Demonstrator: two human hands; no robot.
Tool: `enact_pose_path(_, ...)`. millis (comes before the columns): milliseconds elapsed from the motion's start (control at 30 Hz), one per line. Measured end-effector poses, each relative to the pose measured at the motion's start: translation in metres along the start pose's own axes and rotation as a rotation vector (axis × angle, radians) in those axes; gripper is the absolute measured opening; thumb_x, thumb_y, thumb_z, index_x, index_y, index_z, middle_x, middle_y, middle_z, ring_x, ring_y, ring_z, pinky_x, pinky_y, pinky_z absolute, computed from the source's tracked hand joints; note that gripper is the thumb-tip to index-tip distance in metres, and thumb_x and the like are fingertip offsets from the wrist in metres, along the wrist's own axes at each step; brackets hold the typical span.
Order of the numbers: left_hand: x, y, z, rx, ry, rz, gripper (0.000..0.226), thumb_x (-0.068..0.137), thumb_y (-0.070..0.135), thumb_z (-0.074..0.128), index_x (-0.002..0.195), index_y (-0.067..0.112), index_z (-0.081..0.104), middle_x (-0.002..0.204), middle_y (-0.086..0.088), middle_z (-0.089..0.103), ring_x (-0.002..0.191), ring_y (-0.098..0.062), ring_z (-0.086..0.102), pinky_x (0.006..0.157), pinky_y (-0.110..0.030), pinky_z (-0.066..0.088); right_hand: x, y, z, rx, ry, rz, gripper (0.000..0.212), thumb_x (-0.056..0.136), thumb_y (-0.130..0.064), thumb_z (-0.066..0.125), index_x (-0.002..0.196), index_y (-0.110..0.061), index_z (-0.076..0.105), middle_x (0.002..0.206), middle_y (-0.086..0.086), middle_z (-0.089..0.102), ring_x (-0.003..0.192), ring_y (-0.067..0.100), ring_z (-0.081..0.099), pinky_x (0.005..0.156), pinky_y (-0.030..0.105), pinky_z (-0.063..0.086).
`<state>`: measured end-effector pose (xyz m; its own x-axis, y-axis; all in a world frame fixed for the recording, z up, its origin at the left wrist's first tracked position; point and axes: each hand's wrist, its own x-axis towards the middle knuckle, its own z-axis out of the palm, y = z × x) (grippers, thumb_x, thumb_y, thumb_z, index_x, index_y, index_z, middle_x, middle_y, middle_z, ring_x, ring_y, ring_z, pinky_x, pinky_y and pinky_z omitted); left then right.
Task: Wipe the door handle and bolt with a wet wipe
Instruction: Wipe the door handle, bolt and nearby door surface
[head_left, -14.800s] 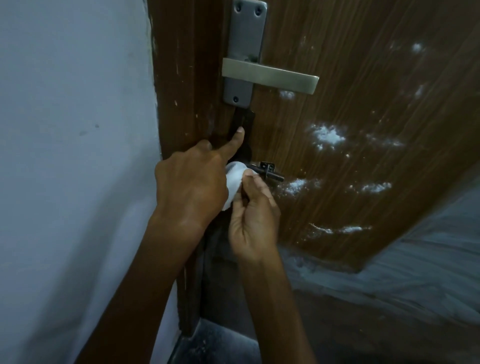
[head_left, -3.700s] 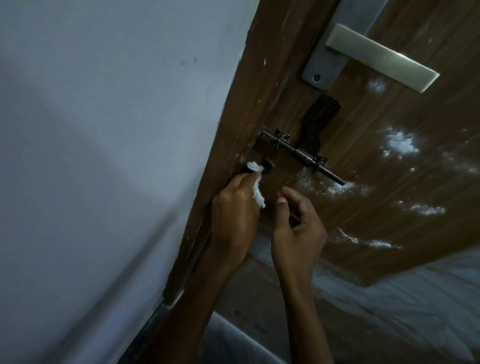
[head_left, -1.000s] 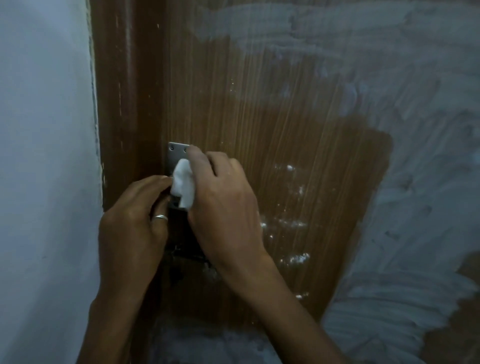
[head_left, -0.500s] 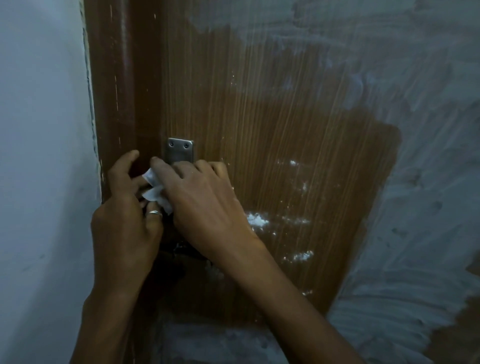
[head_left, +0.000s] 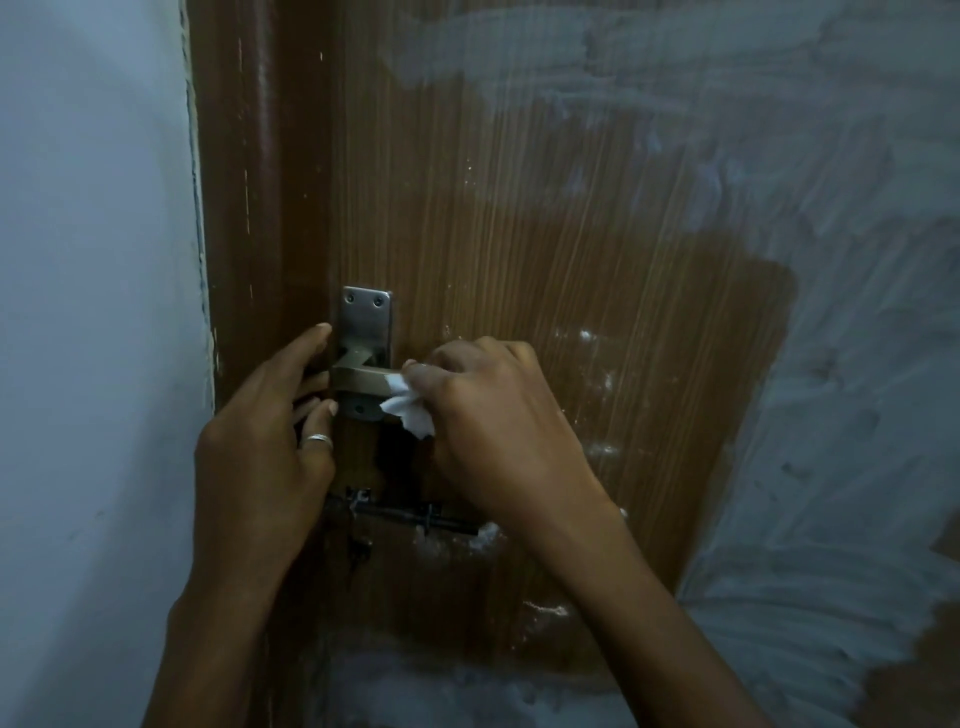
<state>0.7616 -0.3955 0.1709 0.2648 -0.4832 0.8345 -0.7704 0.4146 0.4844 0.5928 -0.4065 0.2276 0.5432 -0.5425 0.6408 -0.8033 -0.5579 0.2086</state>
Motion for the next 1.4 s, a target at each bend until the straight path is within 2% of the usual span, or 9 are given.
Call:
enact_pose_path(67,0.000,-0.002,0.000,-0.002,-0.004,-0.005,0.070,0.084,-0.003,0.070,0.145,0.023,0.046,0.139,0.000,0.058,0.118,-0.010,0.057,0.096,-0.015,0.039,0.005,-0.006,-0.002,0.026,-0.001,-0.007,0.038,0.095,-0.033,0.050,0.129,-0.021,0.062,0.117,0.001,0.063,0.111,0.019,0.053,0.095,0.036,0.035)
enact_pose_path(267,0.001,-0.005,-0.001,0.039,-0.003,-0.022,0.072,0.084,-0.003,0.069,0.147,0.020,0.044,0.142,-0.005,0.056,0.122,-0.026,0.058,0.101,-0.031,0.041,0.038,-0.034,0.020,0.056,-0.004,-0.119,0.048,0.094,-0.030,0.062,0.139,-0.017,0.053,0.134,0.005,0.056,0.122,0.021,0.049,0.103,0.038,0.035)
enact_pose_path(467,0.001,-0.008,-0.002,0.043,-0.001,0.076,0.063,0.084,-0.005,0.069,0.139,0.022,0.055,0.140,0.003,0.057,0.121,-0.002,0.047,0.101,0.000,0.028,-0.002,-0.011,0.021,0.102,0.050,0.027,0.052,0.089,-0.024,0.063,0.140,-0.016,0.054,0.138,0.007,0.058,0.127,0.025,0.052,0.105,0.044,0.038)
enact_pose_path(633,0.000,-0.010,0.000,0.020,0.007,0.114,0.046,0.088,-0.002,0.066,0.128,0.020,0.065,0.129,0.005,0.064,0.118,-0.003,0.055,0.103,-0.003,0.034,-0.039,0.023,-0.001,0.120,0.079,0.167,0.051,0.085,-0.018,0.074,0.134,-0.019,0.060,0.133,0.006,0.061,0.116,0.021,0.060,0.093,0.041,0.056)
enact_pose_path(767,0.000,-0.010,0.001,-0.003,0.024,0.097,0.043,0.088,-0.002,0.066,0.126,0.018,0.067,0.126,0.005,0.066,0.114,-0.003,0.057,0.101,-0.002,0.035,-0.021,0.003,-0.011,0.134,0.184,0.147,0.061,0.080,-0.019,0.076,0.137,-0.013,0.057,0.138,0.016,0.051,0.114,0.027,0.061,0.091,0.036,0.057)
enact_pose_path(867,-0.001,-0.006,0.001,0.000,0.031,0.038,0.049,0.089,0.002,0.066,0.134,0.021,0.059,0.124,0.004,0.067,0.105,-0.007,0.061,0.091,-0.002,0.039,0.013,-0.029,0.002,0.118,0.120,0.023,0.068,0.088,-0.023,0.072,0.149,-0.013,0.043,0.142,0.015,0.040,0.119,0.026,0.053,0.095,0.034,0.053)
enact_pose_path(967,-0.001,-0.001,-0.002,-0.019,0.017,-0.120,0.068,0.089,0.010,0.069,0.147,0.026,0.037,0.124,0.001,0.067,0.098,-0.014,0.064,0.083,-0.015,0.044,0.026,-0.046,0.020,0.043,-0.036,-0.028,0.076,0.093,-0.027,0.066,0.156,-0.013,0.027,0.141,0.013,0.037,0.123,0.025,0.044,0.103,0.037,0.043)
enact_pose_path(1133,0.002,-0.004,-0.005,-0.056,-0.019,-0.130,0.074,0.090,0.012,0.067,0.149,0.032,0.026,0.127,0.009,0.066,0.110,-0.011,0.064,0.091,-0.025,0.051,0.000,-0.023,0.025,0.003,0.106,0.025,0.058,0.083,-0.025,0.055,0.140,-0.016,0.056,0.130,0.008,0.060,0.117,0.025,0.055,0.096,0.038,0.048)
enact_pose_path(1400,0.003,-0.006,-0.005,-0.109,-0.037,-0.079,0.066,0.090,0.006,0.066,0.146,0.025,0.036,0.131,0.010,0.063,0.119,-0.004,0.060,0.100,-0.030,0.053,-0.068,0.018,0.009,0.239,0.362,0.168,0.025,0.092,-0.013,0.067,0.116,-0.011,0.073,0.113,0.004,0.072,0.099,0.015,0.067,0.084,0.033,0.056)
